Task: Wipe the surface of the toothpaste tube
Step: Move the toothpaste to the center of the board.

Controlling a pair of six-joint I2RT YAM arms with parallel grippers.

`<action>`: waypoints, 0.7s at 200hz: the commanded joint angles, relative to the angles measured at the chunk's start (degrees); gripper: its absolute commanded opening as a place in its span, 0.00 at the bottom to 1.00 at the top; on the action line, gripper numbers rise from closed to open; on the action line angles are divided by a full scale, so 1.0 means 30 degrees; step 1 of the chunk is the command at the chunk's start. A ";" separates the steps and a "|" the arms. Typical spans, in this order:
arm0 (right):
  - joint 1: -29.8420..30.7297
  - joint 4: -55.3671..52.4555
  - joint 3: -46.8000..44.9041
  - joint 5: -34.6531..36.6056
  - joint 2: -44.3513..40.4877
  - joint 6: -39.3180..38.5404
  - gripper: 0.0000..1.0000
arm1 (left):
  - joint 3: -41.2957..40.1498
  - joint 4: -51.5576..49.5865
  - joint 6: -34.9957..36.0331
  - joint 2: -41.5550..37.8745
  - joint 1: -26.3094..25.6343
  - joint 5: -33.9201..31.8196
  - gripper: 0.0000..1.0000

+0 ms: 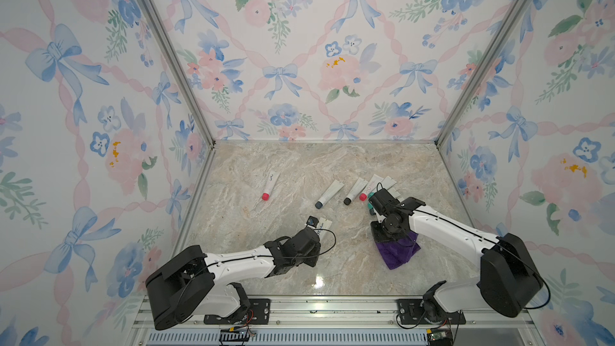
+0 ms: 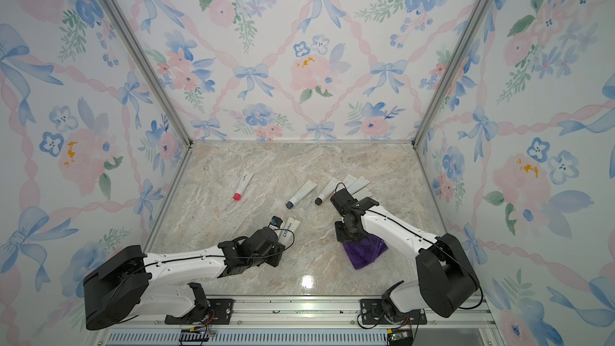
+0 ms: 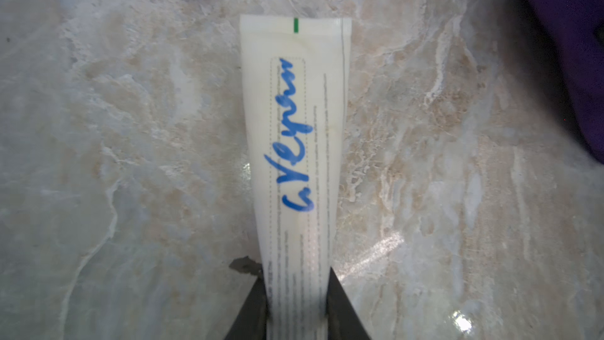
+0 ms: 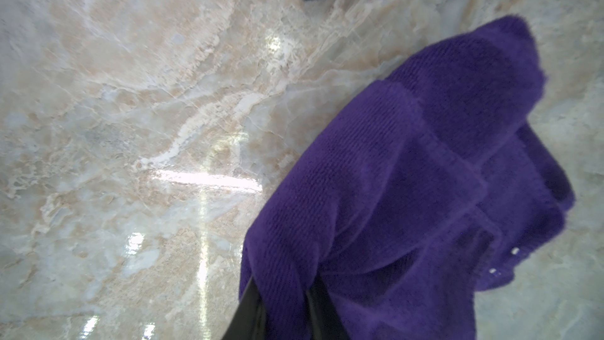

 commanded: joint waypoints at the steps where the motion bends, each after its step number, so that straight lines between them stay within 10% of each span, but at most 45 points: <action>1: -0.0173 -0.0725 0.0339 0.0382 -0.0688 0.0099 0.20 | 0.1278 0.0833 0.1465 0.1501 -0.0748 0.0735 0.28; 66: -0.0022 -0.0991 -0.0059 0.0397 -0.1643 0.0443 0.20 | 0.4680 0.0803 0.3029 0.5257 -0.1891 0.1216 0.31; 140: 0.0098 -0.0761 -0.0159 0.0325 -0.1398 0.0509 0.20 | 0.2129 0.0874 0.2472 0.2662 -0.2023 0.1359 0.61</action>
